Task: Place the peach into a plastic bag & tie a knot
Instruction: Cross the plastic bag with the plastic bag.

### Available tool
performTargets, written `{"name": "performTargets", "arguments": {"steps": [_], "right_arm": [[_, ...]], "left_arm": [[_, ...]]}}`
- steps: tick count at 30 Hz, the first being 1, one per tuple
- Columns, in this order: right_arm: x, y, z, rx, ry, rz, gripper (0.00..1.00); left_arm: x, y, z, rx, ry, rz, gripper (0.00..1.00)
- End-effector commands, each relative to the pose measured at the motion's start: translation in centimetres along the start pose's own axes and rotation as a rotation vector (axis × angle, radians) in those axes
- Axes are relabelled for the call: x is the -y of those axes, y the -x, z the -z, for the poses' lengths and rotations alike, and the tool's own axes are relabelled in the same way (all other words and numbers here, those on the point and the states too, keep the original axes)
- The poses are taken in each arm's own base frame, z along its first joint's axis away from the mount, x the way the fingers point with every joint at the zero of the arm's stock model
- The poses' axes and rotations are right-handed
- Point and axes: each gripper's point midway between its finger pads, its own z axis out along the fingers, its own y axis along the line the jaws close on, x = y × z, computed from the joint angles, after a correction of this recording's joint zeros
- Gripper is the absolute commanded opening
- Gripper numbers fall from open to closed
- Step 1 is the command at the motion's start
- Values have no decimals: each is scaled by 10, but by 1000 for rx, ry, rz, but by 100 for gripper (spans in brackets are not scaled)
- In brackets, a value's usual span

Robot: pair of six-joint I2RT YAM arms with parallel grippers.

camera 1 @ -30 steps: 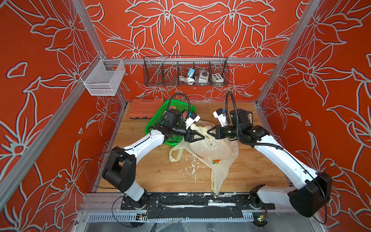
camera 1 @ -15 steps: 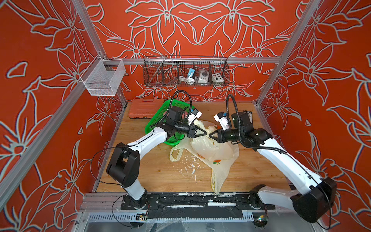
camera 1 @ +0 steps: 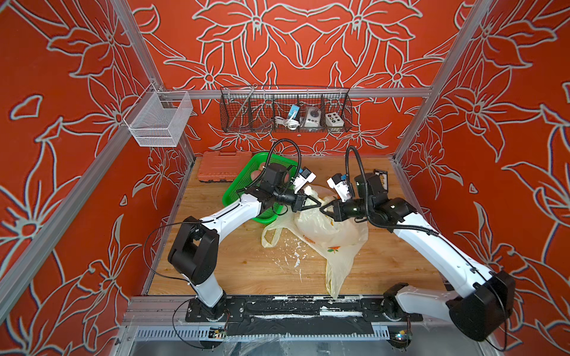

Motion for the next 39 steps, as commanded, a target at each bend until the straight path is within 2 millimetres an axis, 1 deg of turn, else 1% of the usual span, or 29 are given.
{"name": "performTargets", "arguments": {"steps": [1, 4, 6, 8, 10, 12, 14, 17, 20, 21, 25, 29, 39], "right_arm": [[-17, -1, 27, -25, 36, 54, 32], [-19, 11, 51, 1, -31, 123, 41], [-13, 19, 66, 17, -131, 184, 46], [-5, 19, 71, 4, -202, 263, 51], [-2, 12, 67, -39, -251, 376, 55], [-6, 3, 60, -85, -266, 499, 59], [-7, 5, 59, -98, -283, 564, 60], [-14, 16, 56, -97, -271, 615, 57], [-26, 18, 46, -113, -211, 636, 55], [-27, 17, 42, -123, -204, 641, 55], [-23, 17, 31, -151, -199, 650, 55], [-24, 14, 20, -168, -164, 628, 53], [-13, 9, 2, -228, -173, 604, 41]], "left_arm": [[14, 6, 7, 22, 2, -137, 0], [20, 0, 9, 18, -17, -200, 0], [25, -3, 11, 9, -32, -241, 0], [29, -3, 12, 10, -42, -271, 0], [34, -1, 14, 19, -56, -298, 0], [39, 2, 15, 31, -76, -317, 0], [43, 5, 15, 41, -97, -329, 0], [49, 7, 15, 50, -124, -345, 0], [53, 8, 15, 53, -137, -360, 0], [55, 8, 14, 52, -145, -361, 0], [58, 7, 14, 49, -160, -364, 0], [60, 8, 13, 47, -171, -369, 0], [68, 10, 14, 48, -199, -385, 0]]}}
